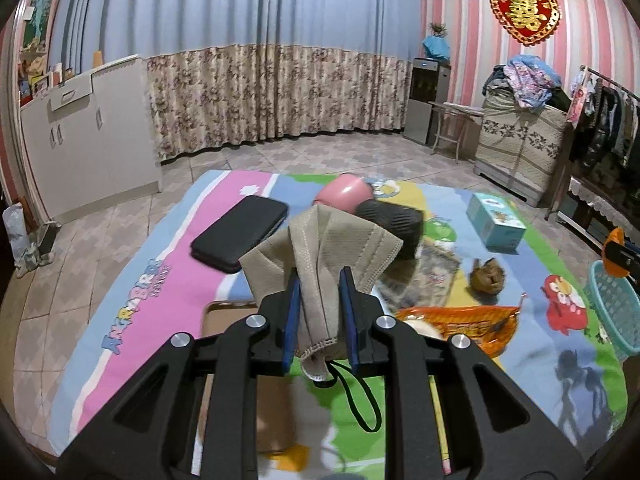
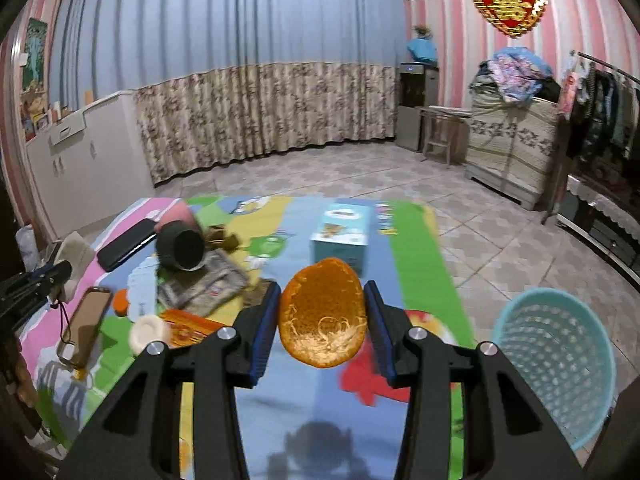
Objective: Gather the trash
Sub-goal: 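Carry the mask and wrapper over the basket and open both grippers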
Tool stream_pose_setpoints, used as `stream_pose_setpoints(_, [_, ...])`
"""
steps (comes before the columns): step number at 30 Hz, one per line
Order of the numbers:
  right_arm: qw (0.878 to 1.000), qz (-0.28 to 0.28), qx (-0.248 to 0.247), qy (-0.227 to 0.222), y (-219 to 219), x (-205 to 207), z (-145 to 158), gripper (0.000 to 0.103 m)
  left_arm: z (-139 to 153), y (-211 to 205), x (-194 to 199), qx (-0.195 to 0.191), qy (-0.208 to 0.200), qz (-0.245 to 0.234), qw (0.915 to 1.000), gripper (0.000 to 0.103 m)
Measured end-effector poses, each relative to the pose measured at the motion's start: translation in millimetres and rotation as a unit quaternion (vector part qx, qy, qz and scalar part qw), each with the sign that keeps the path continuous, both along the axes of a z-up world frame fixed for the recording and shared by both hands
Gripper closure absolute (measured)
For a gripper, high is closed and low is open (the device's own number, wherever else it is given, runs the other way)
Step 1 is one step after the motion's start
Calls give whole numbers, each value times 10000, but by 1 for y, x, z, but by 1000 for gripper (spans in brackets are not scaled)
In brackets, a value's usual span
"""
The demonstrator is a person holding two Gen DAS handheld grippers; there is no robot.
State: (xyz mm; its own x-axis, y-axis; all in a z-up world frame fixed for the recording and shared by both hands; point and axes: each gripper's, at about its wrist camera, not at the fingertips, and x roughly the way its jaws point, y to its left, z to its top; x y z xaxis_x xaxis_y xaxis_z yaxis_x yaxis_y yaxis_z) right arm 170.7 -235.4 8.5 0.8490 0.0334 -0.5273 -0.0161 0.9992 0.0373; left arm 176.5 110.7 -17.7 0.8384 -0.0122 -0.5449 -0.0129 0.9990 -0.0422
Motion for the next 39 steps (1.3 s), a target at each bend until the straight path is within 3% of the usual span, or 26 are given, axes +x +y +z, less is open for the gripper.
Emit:
stream_pose_setpoints(13, [9969,-748,211,-88,-103,-20,-8,60,19,-87,2,150,-157,-452,9987,85])
stream_pose_setpoints(18, [9944,-1047,35,-138,-129,-29,-7,60,22,-129,3,172,-199,-726,9970,85])
stream_pose_setpoints(39, [9772,-2105,262,-43,-249,-64,-22,60,14,-303,3,111,-223,-1970,9801,85])
